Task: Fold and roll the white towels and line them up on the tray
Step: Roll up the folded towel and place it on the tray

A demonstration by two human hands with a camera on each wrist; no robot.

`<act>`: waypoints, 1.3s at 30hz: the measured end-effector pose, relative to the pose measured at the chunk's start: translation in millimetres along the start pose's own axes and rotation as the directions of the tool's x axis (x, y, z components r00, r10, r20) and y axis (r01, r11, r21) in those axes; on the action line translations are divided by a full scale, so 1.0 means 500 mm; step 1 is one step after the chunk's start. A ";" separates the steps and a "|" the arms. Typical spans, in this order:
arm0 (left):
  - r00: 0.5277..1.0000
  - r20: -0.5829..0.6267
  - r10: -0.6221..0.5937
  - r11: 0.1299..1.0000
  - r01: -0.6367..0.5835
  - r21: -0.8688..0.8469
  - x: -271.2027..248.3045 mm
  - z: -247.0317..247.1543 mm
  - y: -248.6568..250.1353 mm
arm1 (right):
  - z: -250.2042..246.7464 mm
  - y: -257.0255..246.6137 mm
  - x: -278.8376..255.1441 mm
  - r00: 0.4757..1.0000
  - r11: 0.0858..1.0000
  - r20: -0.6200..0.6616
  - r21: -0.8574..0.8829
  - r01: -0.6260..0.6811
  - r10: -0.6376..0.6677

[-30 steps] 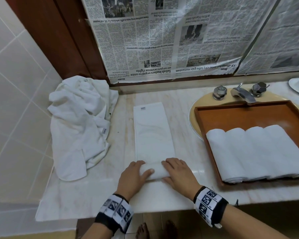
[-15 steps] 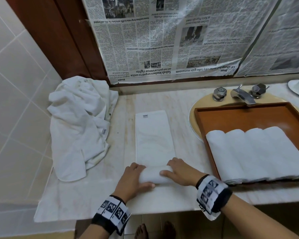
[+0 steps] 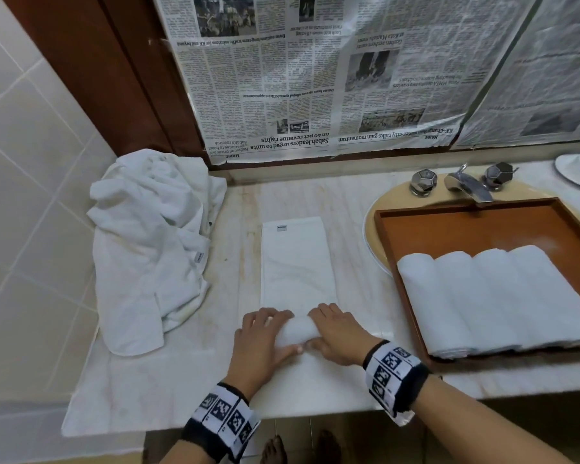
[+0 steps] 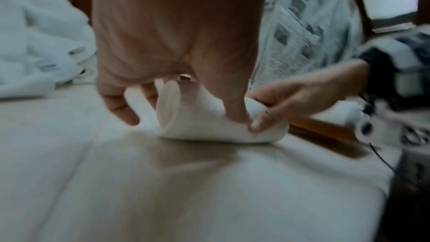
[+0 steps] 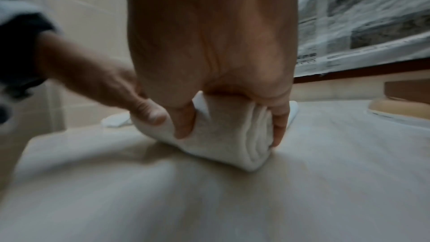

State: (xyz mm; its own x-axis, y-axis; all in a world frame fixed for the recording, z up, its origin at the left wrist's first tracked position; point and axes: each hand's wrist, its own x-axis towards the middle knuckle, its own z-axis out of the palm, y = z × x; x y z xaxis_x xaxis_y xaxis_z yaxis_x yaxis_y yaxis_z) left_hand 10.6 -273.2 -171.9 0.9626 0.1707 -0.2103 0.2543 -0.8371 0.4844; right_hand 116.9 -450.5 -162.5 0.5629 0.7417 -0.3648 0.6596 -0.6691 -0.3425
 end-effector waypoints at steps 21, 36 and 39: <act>0.991 0.132 0.000 0.998 -0.009 0.068 0.000 0.005 -0.014 | -0.019 0.013 0.000 0.993 0.999 0.116 0.021 -0.040 0.038; 0.990 0.115 0.086 0.995 -0.091 0.039 -0.020 0.011 -0.020 | 0.010 -0.011 -0.028 1.000 0.996 -0.016 -0.094 0.003 -0.005; 0.992 0.097 0.082 0.996 -0.081 -0.023 -0.027 0.017 -0.014 | -0.024 -0.011 -0.009 0.983 0.999 0.182 0.028 -0.033 0.028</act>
State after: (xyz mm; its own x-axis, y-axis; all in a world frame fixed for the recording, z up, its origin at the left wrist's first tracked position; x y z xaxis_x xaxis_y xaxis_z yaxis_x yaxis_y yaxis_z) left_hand -4.8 -274.1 -179.4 0.9667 0.0499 -0.2510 0.1779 -0.8361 0.5190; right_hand 116.7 -449.5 -148.3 0.4809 0.7017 -0.5257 0.6265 -0.6944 -0.3539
